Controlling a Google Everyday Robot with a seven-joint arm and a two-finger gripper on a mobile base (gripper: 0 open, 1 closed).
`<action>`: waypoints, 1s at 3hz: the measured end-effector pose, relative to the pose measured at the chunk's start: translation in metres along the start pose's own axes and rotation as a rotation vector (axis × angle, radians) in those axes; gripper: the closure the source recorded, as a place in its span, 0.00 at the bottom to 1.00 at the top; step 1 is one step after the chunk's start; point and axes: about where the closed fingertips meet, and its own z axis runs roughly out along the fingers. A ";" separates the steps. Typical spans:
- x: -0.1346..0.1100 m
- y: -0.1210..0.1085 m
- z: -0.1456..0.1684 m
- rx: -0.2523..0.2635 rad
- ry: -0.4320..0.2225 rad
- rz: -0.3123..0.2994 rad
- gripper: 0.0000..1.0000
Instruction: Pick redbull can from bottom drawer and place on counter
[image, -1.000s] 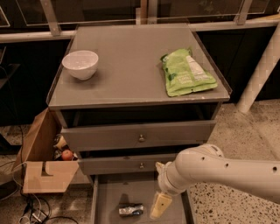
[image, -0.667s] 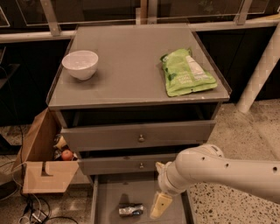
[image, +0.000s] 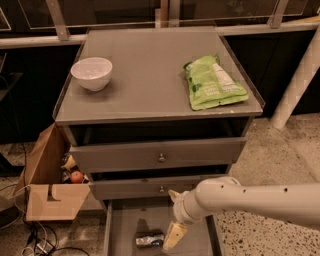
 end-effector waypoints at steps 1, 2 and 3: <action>0.001 0.001 0.005 -0.007 -0.004 0.001 0.00; 0.008 0.012 0.023 -0.026 0.012 0.024 0.00; 0.022 0.016 0.049 -0.019 0.041 0.017 0.00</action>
Offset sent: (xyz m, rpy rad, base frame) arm -0.0222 0.0128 -0.0535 -0.0218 0.0777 -0.0299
